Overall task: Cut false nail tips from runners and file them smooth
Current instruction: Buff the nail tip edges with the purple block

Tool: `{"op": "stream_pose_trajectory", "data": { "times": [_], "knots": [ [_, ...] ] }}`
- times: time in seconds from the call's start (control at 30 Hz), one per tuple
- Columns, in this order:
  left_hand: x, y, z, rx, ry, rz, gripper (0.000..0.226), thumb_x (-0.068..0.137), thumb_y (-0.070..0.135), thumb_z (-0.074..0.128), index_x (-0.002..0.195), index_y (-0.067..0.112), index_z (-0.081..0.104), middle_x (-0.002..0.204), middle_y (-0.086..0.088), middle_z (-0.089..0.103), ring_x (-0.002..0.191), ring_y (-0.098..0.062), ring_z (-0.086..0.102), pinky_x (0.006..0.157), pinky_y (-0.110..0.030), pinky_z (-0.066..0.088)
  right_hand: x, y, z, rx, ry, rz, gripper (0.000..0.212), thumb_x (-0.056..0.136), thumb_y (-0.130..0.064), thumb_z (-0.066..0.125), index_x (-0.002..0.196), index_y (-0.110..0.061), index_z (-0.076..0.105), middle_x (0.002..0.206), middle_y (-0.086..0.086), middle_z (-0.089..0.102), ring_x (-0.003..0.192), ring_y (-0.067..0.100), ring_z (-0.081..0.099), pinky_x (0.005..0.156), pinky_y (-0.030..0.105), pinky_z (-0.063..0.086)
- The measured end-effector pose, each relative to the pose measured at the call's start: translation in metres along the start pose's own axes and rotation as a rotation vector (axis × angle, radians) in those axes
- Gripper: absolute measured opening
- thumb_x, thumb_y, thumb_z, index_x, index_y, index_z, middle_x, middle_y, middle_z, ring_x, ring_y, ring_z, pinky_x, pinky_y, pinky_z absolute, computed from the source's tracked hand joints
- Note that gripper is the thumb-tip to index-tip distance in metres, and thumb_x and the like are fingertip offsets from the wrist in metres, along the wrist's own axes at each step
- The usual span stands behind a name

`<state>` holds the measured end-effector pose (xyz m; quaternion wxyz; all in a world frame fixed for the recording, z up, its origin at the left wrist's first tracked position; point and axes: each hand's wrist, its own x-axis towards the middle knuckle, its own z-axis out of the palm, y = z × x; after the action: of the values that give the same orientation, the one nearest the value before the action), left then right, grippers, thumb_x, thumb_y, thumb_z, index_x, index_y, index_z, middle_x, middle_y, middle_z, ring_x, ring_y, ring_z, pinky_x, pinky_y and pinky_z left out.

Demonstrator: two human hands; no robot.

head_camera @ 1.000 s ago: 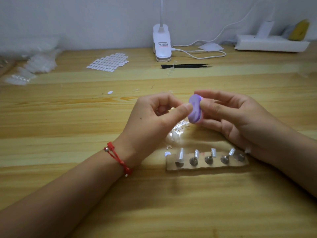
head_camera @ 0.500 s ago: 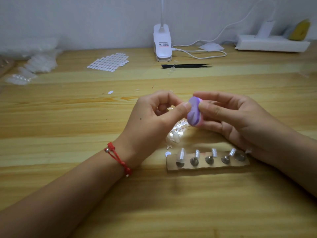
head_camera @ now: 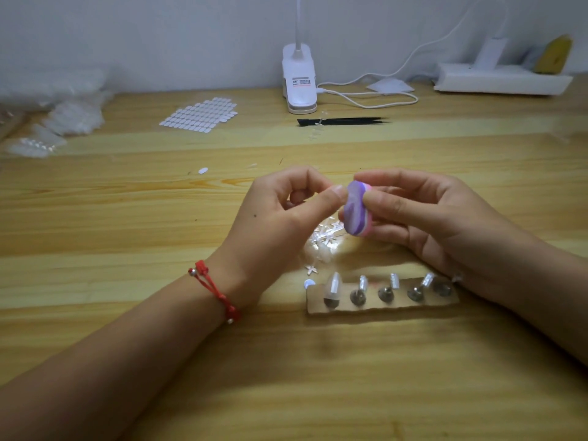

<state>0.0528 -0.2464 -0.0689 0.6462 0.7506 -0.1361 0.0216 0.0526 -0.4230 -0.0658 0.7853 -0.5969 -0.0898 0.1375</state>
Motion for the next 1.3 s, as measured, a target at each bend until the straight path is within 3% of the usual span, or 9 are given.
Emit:
{"op": "stream_pose_trajectory", "data": {
  "times": [0.2,0.33,0.47,0.6,0.7,0.87,1.0,1.1,1.3],
  "knots": [
    [-0.0003,-0.0003,-0.0001,-0.048,0.02,-0.02,0.017,0.086,0.015,0.065,0.069,0.015,0.065,0.053,0.003,0.028,0.043,-0.004,0.023,0.042,-0.014,0.023,-0.0006,0.0007,0.0003,-0.015,-0.021,-0.008,0.024,0.066,-0.018,0.072,0.089,-0.016,0.079,0.084,0.008,0.075,0.077,0.014,0.073,0.064,0.019,0.056],
    [-0.0014,0.0016,0.0011,0.006,-0.036,0.012,0.013,0.079,0.024,0.069,0.069,0.016,0.066,0.062,-0.011,0.032,0.046,-0.007,0.026,0.044,-0.014,0.025,0.0005,0.0011,-0.0015,0.028,0.024,-0.024,0.022,0.066,-0.018,0.071,0.087,-0.016,0.079,0.085,0.009,0.075,0.078,0.015,0.073,0.067,0.021,0.057],
    [-0.0007,-0.0001,0.0002,-0.002,0.057,0.025,0.014,0.084,0.016,0.068,0.07,0.016,0.066,0.061,-0.008,0.029,0.046,-0.006,0.024,0.044,-0.013,0.024,-0.0001,-0.0005,0.0009,-0.028,-0.046,0.02,0.027,0.064,-0.02,0.073,0.09,-0.015,0.079,0.082,0.007,0.075,0.076,0.014,0.072,0.065,0.018,0.056],
    [-0.002,0.0009,0.0015,0.028,-0.021,0.043,0.012,0.081,0.022,0.07,0.071,0.016,0.067,0.063,-0.016,0.034,0.054,-0.015,0.03,0.049,-0.018,0.027,0.0006,-0.0004,-0.0016,0.044,0.019,0.01,0.021,0.068,-0.016,0.07,0.086,-0.015,0.079,0.087,0.01,0.075,0.079,0.016,0.073,0.067,0.021,0.057],
    [-0.0008,0.0005,0.0005,0.008,0.05,0.032,0.014,0.084,0.018,0.07,0.07,0.016,0.067,0.064,-0.01,0.031,0.049,-0.009,0.025,0.046,-0.014,0.024,0.0,-0.0005,0.0005,-0.007,-0.023,0.019,0.024,0.065,-0.018,0.072,0.088,-0.015,0.079,0.084,0.008,0.075,0.076,0.014,0.073,0.064,0.019,0.056],
    [-0.0035,0.0016,0.0029,0.03,-0.01,0.058,0.011,0.077,0.027,0.068,0.069,0.02,0.068,0.061,-0.013,0.035,0.052,-0.016,0.029,0.048,-0.024,0.027,0.0007,0.0,-0.0012,0.028,0.022,-0.004,0.02,0.067,-0.016,0.07,0.085,-0.016,0.079,0.085,0.009,0.075,0.077,0.015,0.073,0.065,0.02,0.057],
    [-0.0015,-0.0006,0.0012,0.039,0.077,0.063,0.013,0.084,0.019,0.071,0.071,0.016,0.068,0.062,-0.009,0.032,0.055,-0.014,0.028,0.049,-0.018,0.026,-0.0001,-0.0006,0.0003,-0.027,-0.04,0.024,0.025,0.065,-0.017,0.072,0.089,-0.014,0.079,0.083,0.008,0.075,0.076,0.014,0.072,0.064,0.018,0.056],
    [-0.0018,-0.0005,0.0021,0.046,0.016,0.05,0.011,0.079,0.025,0.07,0.069,0.018,0.068,0.059,-0.005,0.032,0.051,-0.01,0.026,0.048,-0.018,0.025,0.0008,-0.0005,-0.0018,0.029,0.01,0.004,0.021,0.066,-0.016,0.071,0.085,-0.016,0.079,0.085,0.008,0.075,0.077,0.015,0.073,0.065,0.02,0.057],
    [-0.0006,0.0003,0.0005,0.018,0.057,0.032,0.015,0.083,0.017,0.07,0.069,0.017,0.068,0.059,-0.007,0.031,0.046,-0.006,0.025,0.044,-0.014,0.024,0.0005,-0.0002,-0.0007,-0.028,-0.036,0.014,0.024,0.066,-0.018,0.071,0.088,-0.016,0.079,0.083,0.006,0.075,0.076,0.014,0.072,0.064,0.018,0.056]
  ]
}}
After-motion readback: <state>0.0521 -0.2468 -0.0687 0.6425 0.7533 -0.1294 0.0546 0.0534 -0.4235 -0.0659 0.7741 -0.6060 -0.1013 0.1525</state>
